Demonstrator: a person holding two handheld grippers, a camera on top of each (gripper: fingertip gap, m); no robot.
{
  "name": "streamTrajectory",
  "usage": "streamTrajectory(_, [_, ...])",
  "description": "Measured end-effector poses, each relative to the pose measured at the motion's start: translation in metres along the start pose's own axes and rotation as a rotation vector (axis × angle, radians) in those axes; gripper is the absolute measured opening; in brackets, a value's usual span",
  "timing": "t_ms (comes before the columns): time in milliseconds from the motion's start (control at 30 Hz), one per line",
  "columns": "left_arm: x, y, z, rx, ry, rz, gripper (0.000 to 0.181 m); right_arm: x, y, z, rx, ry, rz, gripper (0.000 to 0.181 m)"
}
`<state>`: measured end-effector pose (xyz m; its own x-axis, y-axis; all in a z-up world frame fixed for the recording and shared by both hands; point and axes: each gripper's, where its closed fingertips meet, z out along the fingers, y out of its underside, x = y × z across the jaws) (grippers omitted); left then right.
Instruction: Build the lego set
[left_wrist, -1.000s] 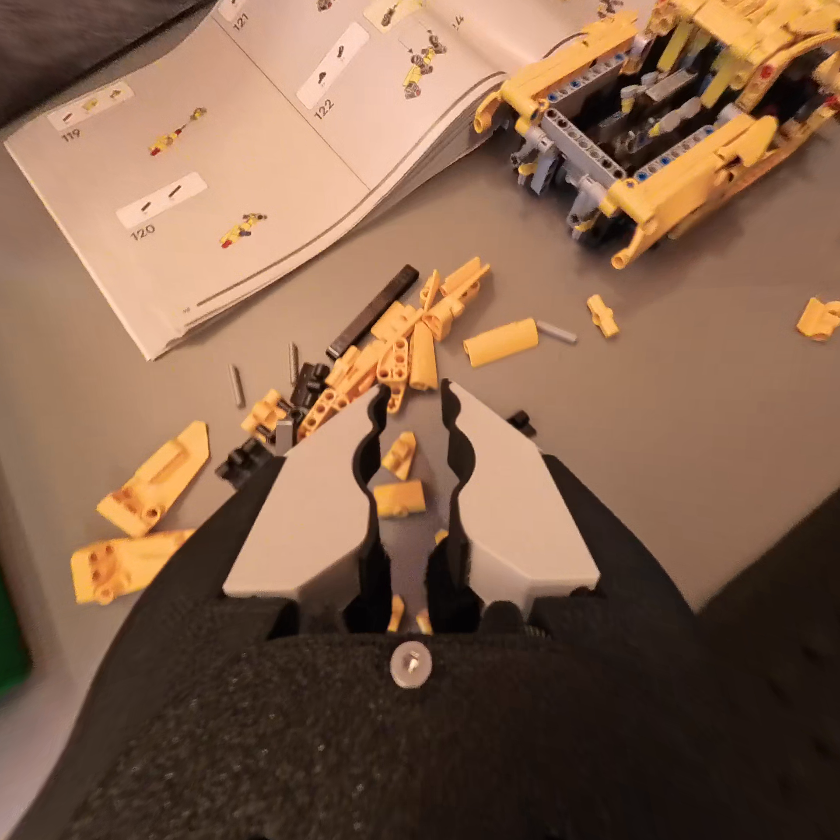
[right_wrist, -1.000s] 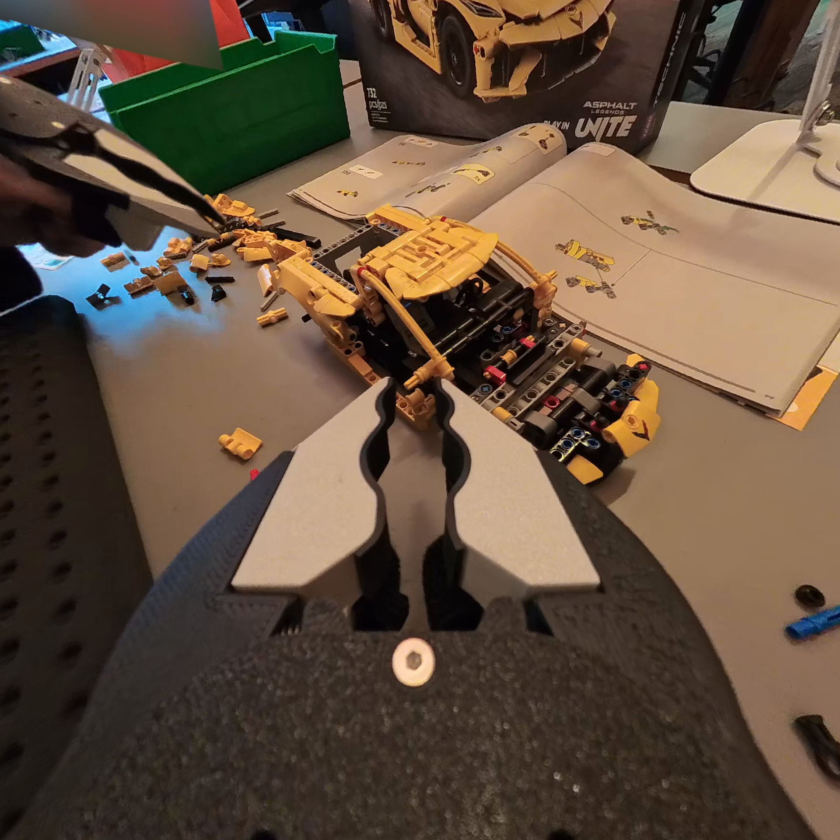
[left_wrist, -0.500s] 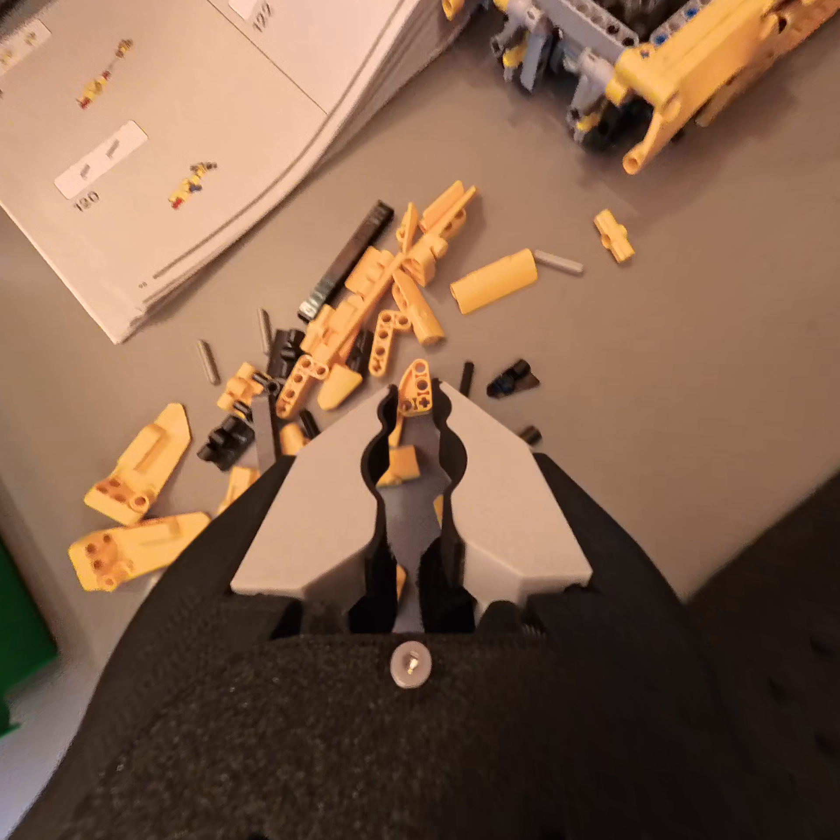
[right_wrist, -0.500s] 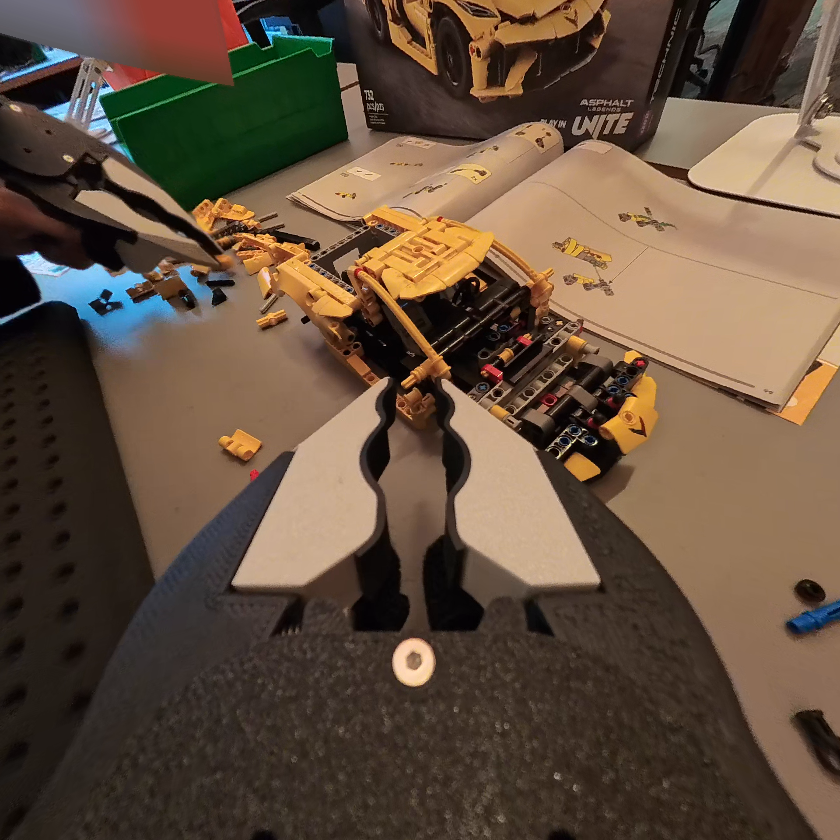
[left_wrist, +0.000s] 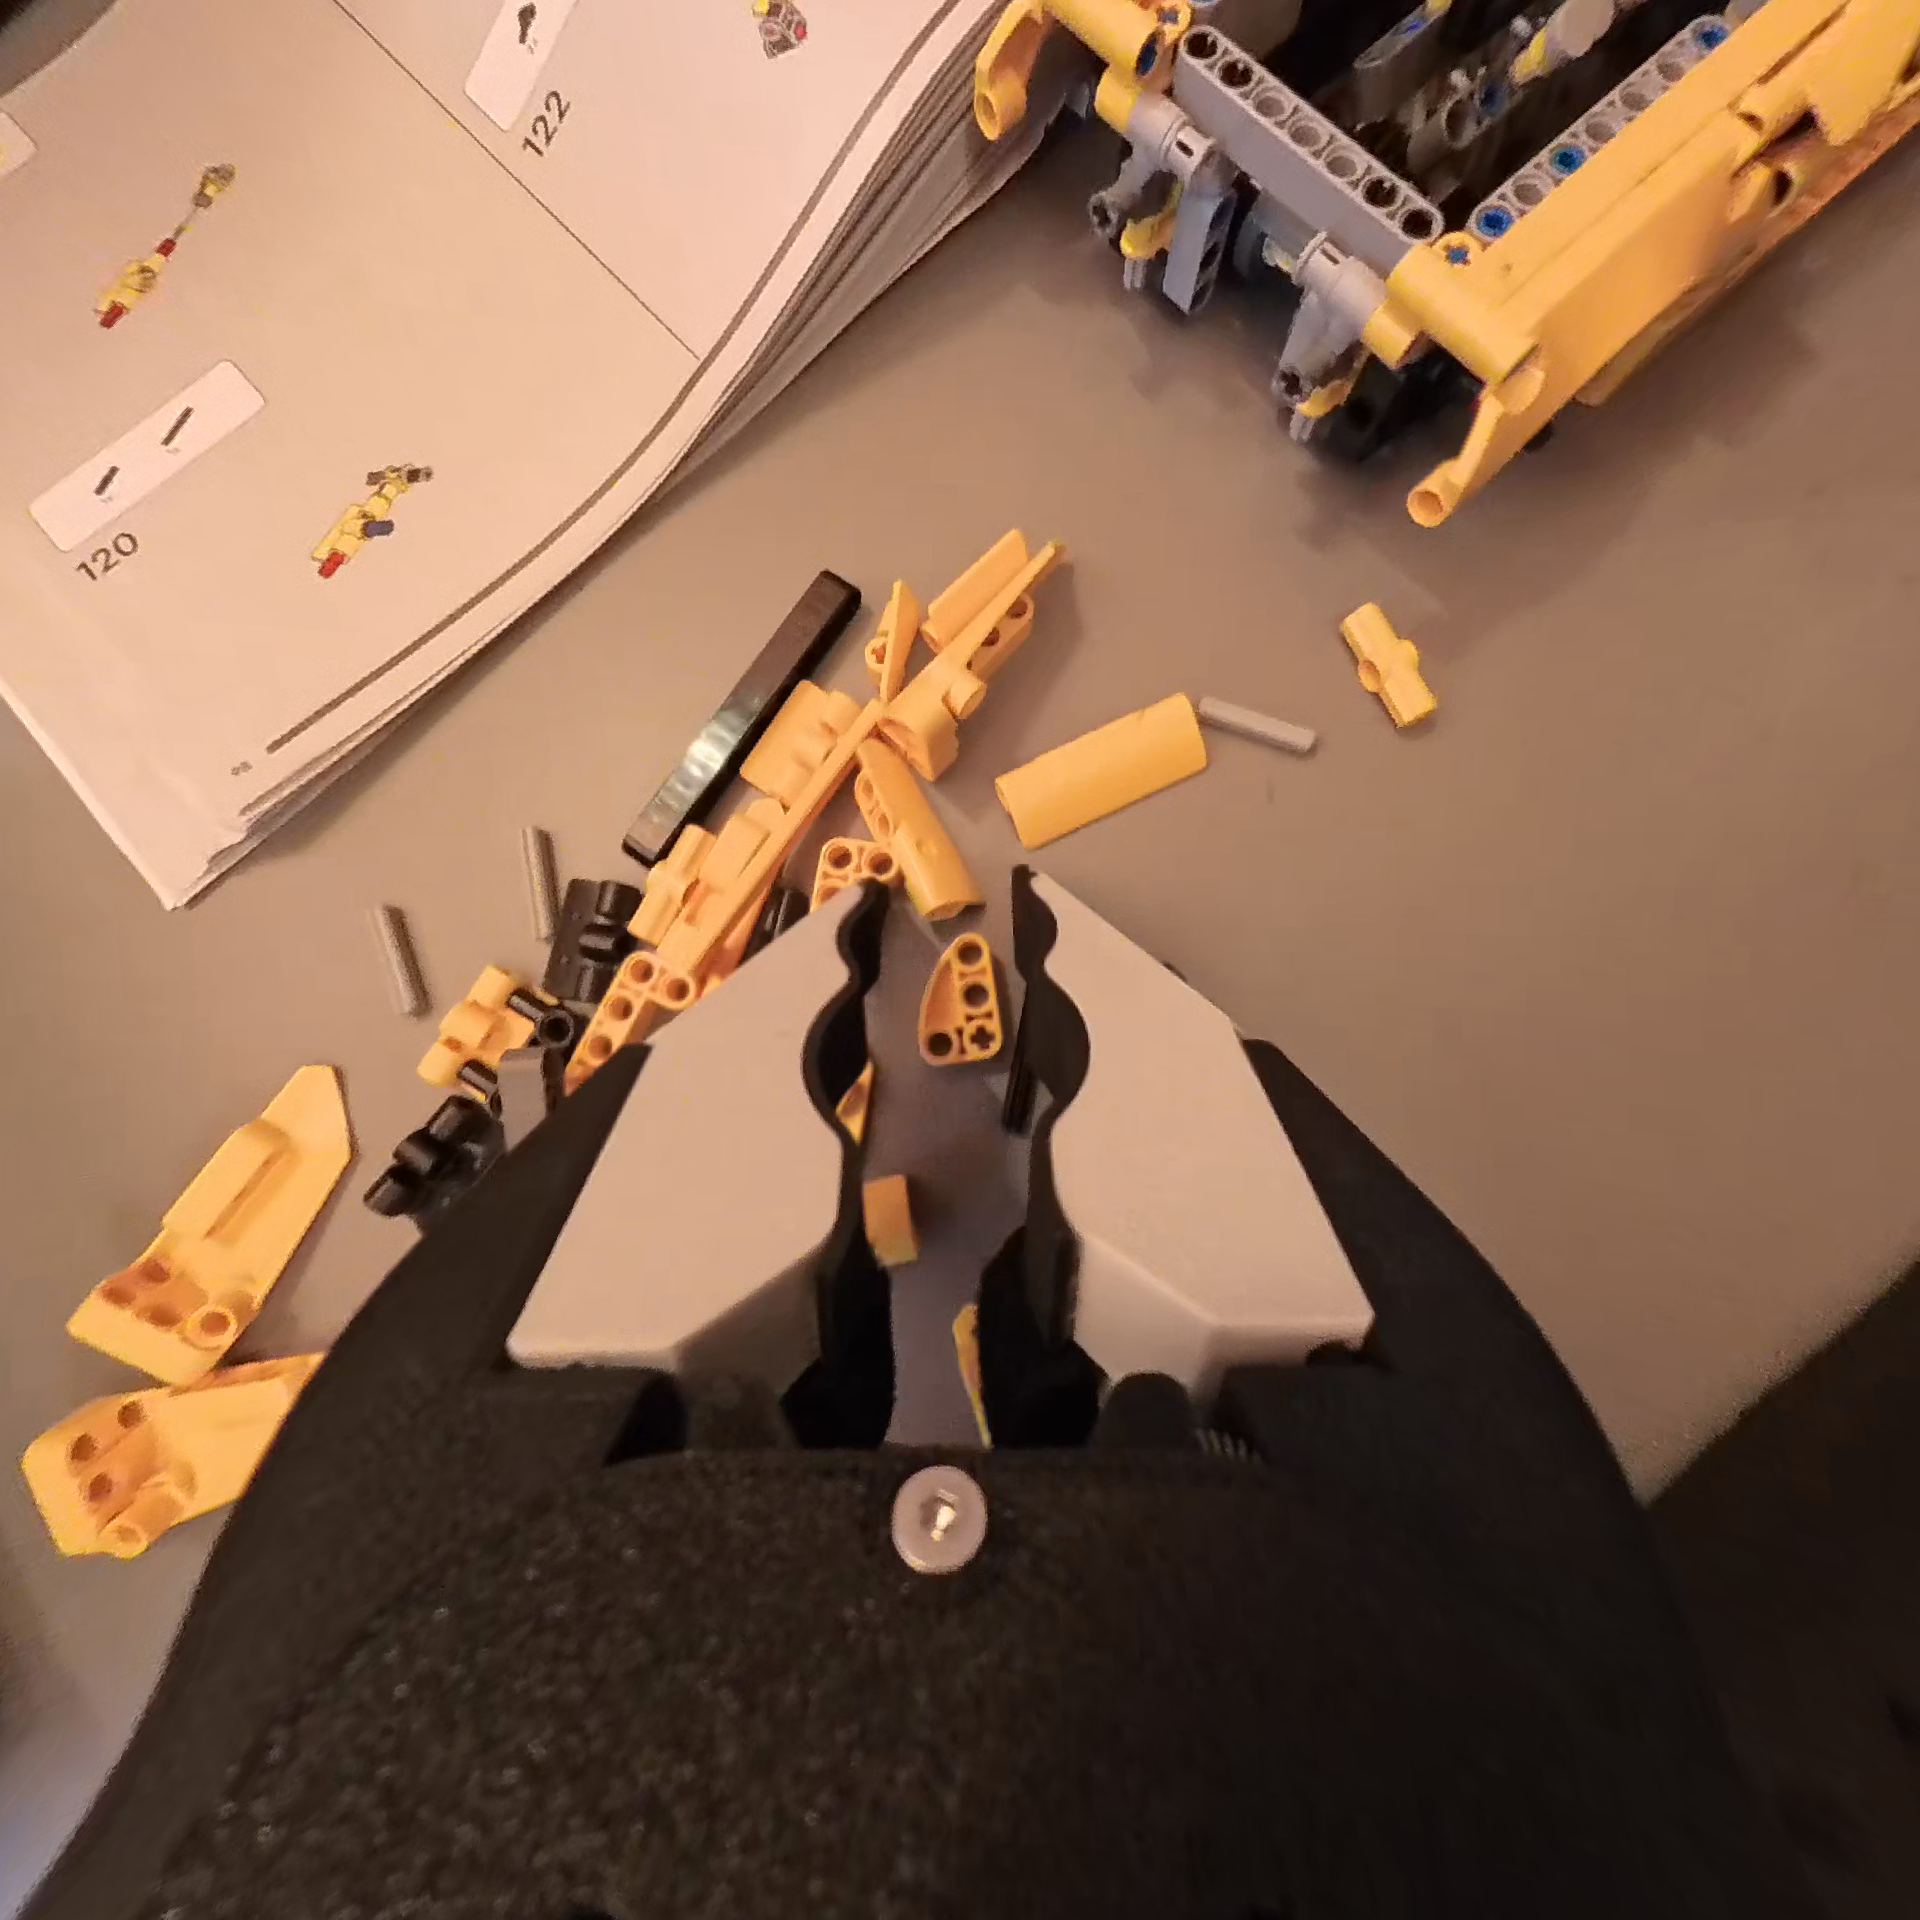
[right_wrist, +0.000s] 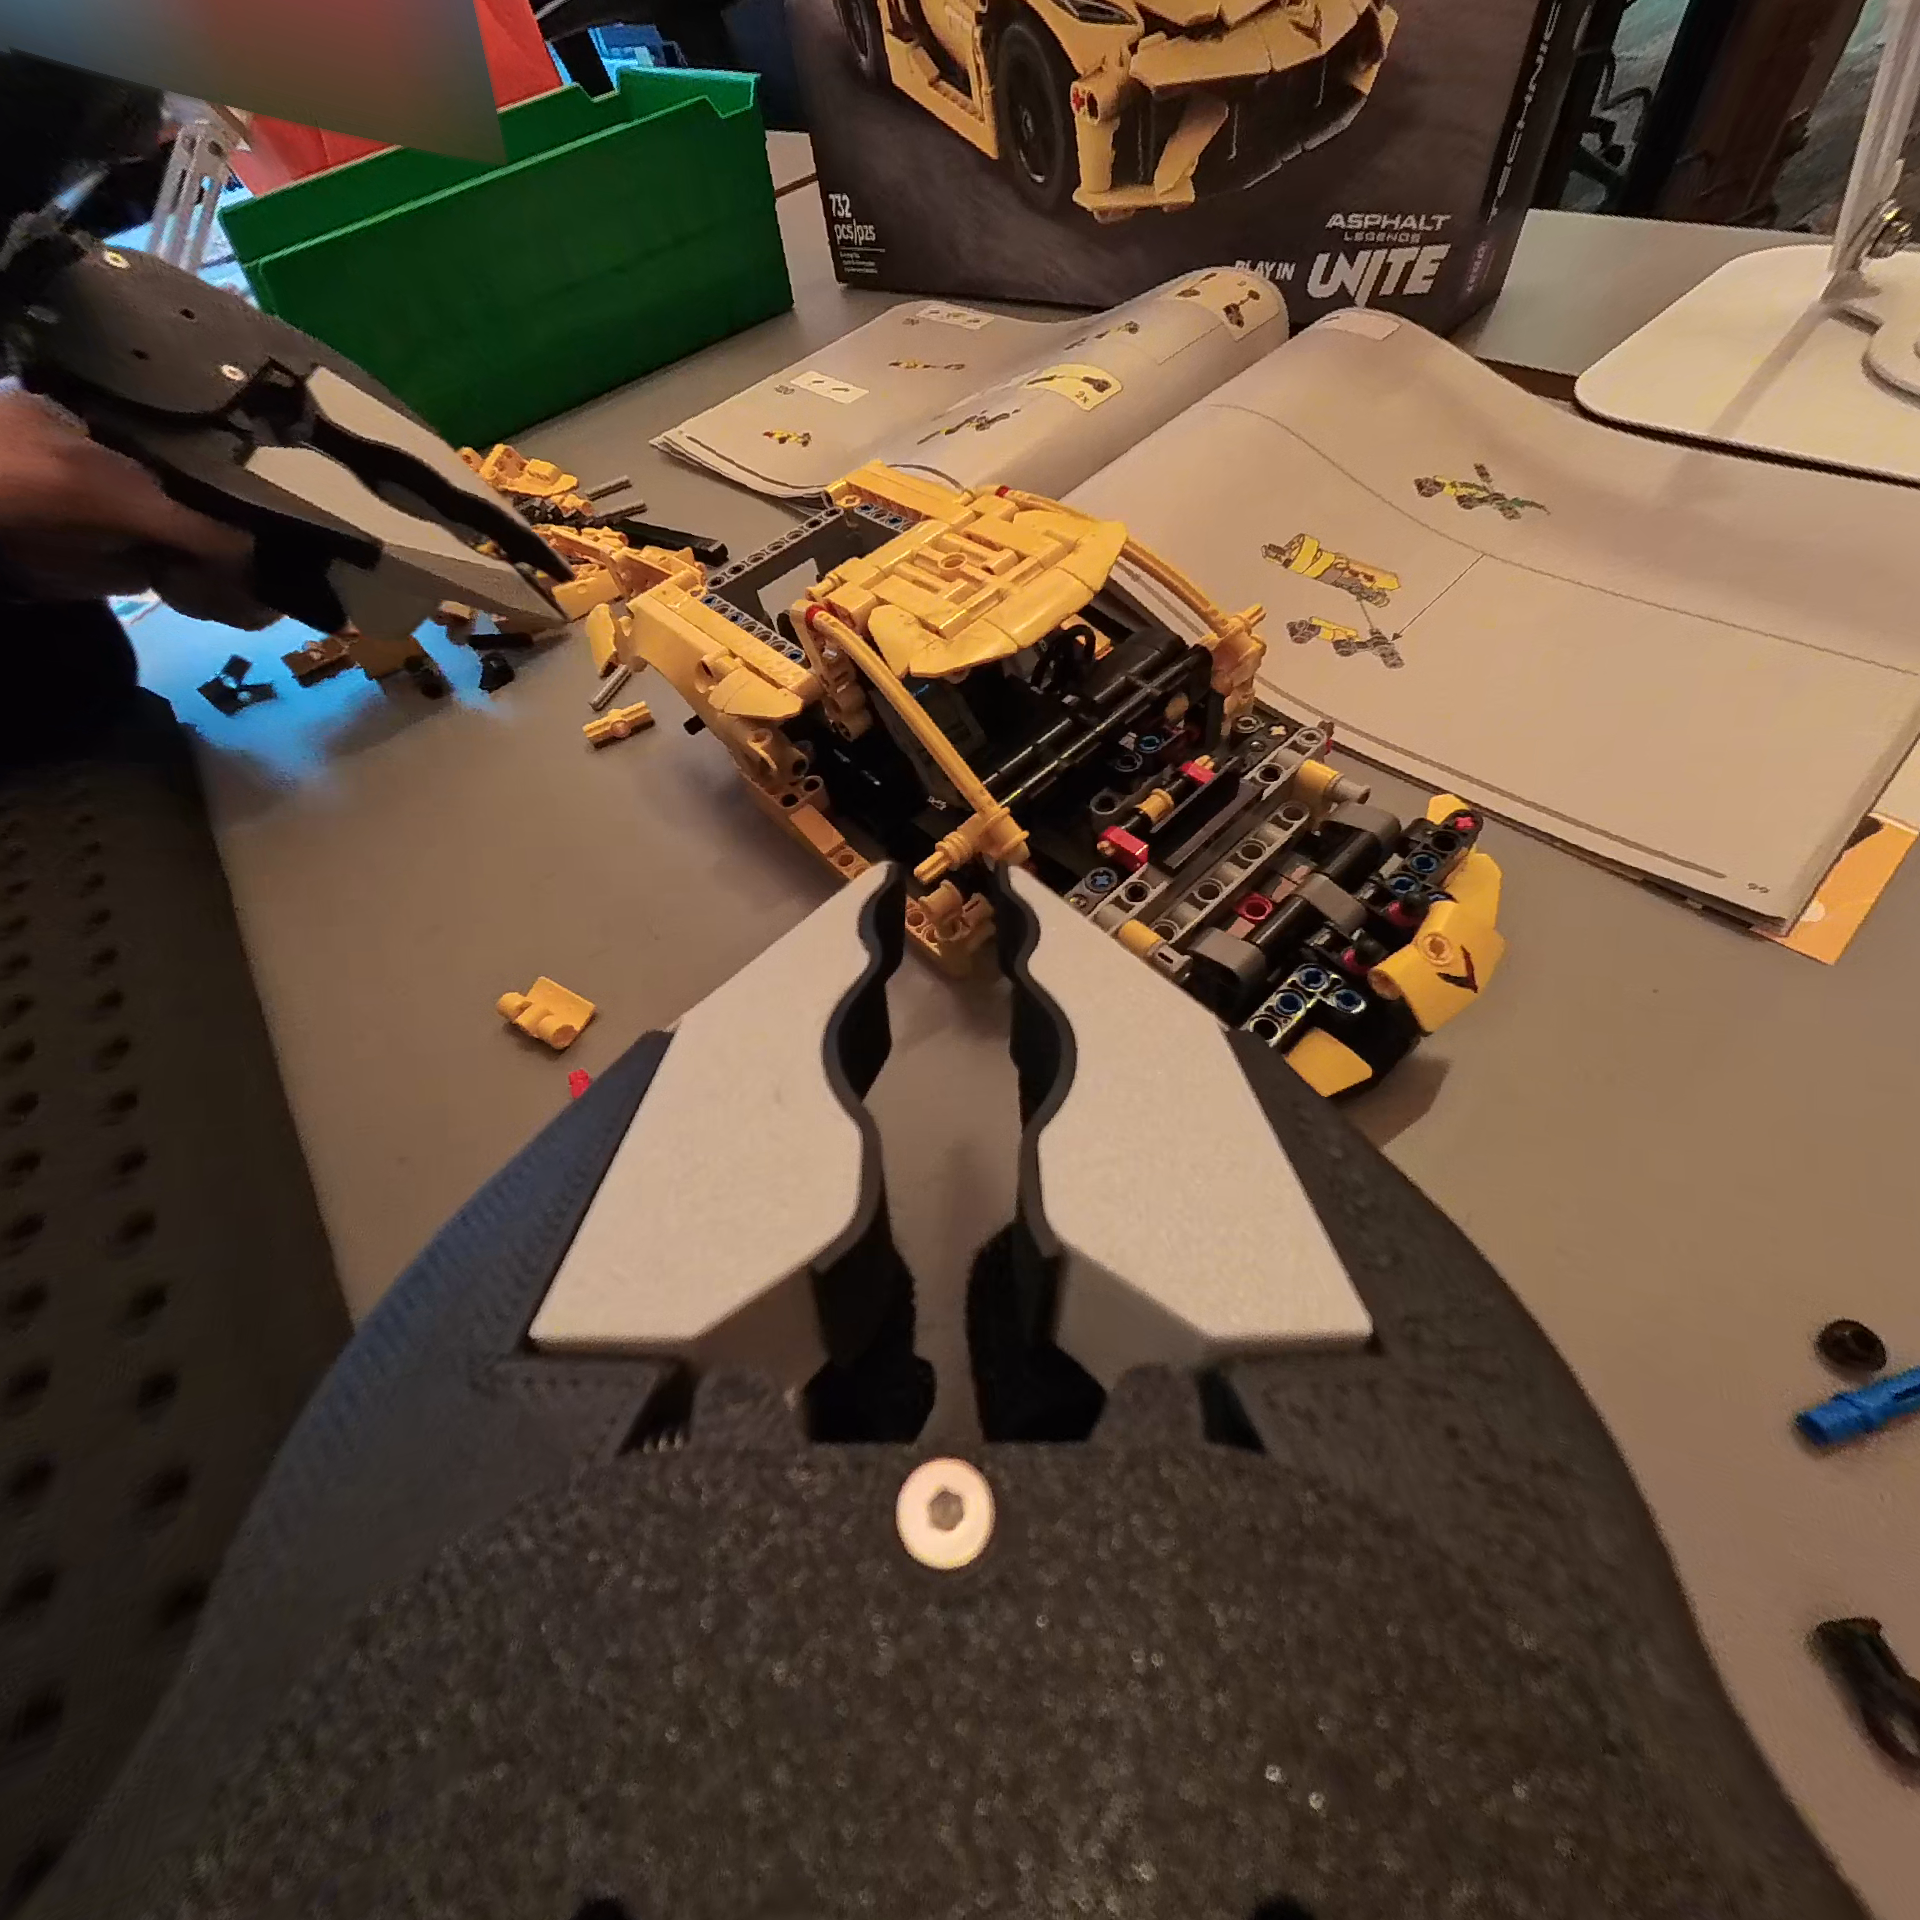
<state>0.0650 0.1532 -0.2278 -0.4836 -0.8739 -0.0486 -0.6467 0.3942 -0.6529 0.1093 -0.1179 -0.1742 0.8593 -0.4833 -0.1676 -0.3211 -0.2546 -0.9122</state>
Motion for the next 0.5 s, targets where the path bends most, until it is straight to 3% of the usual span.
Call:
streamTrajectory(100, [0.001,-0.003,0.003,0.001,-0.02,0.018,0.011,0.0,0.0,0.0,-0.003,0.001,-0.003,0.016])
streamTrajectory(367, [0.019,0.009,-0.009,-0.022,0.067,0.058,0.009,0.0,0.001,0.001,-0.007,-0.002,-0.001,0.016])
streamTrajectory(500, [0.007,0.017,-0.013,-0.06,0.025,0.051,0.01,0.0,0.001,0.0,-0.006,0.0,-0.001,0.016])
